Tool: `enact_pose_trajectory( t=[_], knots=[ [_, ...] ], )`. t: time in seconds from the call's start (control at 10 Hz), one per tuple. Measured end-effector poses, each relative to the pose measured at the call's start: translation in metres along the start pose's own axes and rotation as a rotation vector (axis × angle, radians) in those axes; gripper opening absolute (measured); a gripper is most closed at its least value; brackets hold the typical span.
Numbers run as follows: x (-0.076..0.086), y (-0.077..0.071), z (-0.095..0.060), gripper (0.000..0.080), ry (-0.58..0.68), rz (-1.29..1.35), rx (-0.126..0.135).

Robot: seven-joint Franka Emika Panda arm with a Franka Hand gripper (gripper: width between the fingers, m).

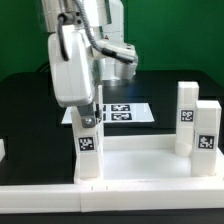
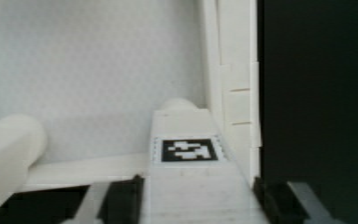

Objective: Assemble desk

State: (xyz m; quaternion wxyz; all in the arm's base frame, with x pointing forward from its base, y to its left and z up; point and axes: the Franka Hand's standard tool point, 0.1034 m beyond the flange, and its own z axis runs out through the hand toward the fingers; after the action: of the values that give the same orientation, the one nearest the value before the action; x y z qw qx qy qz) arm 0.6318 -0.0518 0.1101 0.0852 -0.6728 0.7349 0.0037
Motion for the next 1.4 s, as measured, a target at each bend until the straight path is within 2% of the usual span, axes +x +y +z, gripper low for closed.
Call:
enact_pose_trajectory(
  t=[0.2, 0.3, 0.4, 0.5, 0.6, 0.7, 1.0, 1.1, 1.2, 1.3, 1.4],
  knots=[
    [-0.001, 0.0003, 0.0009, 0.0287, 0.001, 0.029, -0.001],
    [-0.0008, 0.0004, 0.0011, 0.0491, 0.001, 0.002, -0.002],
    [-0.0009, 0.0005, 0.0013, 0.0602, 0.001, -0.005, -0.002],
    [0.0008, -0.0006, -0.0002, 0.0602, 0.006, -0.234, 0.002],
    [0.0012, -0.0017, -0.0019, 0.0639, 0.005, -0.446, 0.005],
    [0.0021, -0.0013, -0.0013, 0.0639, 0.004, -0.58, 0.003],
    [0.0033, -0.001, -0.0009, 0.0648, 0.008, -0.774, -0.001],
    [0.0043, -0.0017, -0.0019, 0.0648, 0.02, -0.942, -0.014],
    [0.0049, -0.0039, -0.0023, 0.0648, 0.029, -1.295, -0.037],
    [0.0071, -0.0022, 0.0011, 0.0648, 0.014, -1.391, -0.044],
    [0.0055, -0.0016, 0.002, 0.0621, 0.013, -1.367, -0.046]
  ],
)
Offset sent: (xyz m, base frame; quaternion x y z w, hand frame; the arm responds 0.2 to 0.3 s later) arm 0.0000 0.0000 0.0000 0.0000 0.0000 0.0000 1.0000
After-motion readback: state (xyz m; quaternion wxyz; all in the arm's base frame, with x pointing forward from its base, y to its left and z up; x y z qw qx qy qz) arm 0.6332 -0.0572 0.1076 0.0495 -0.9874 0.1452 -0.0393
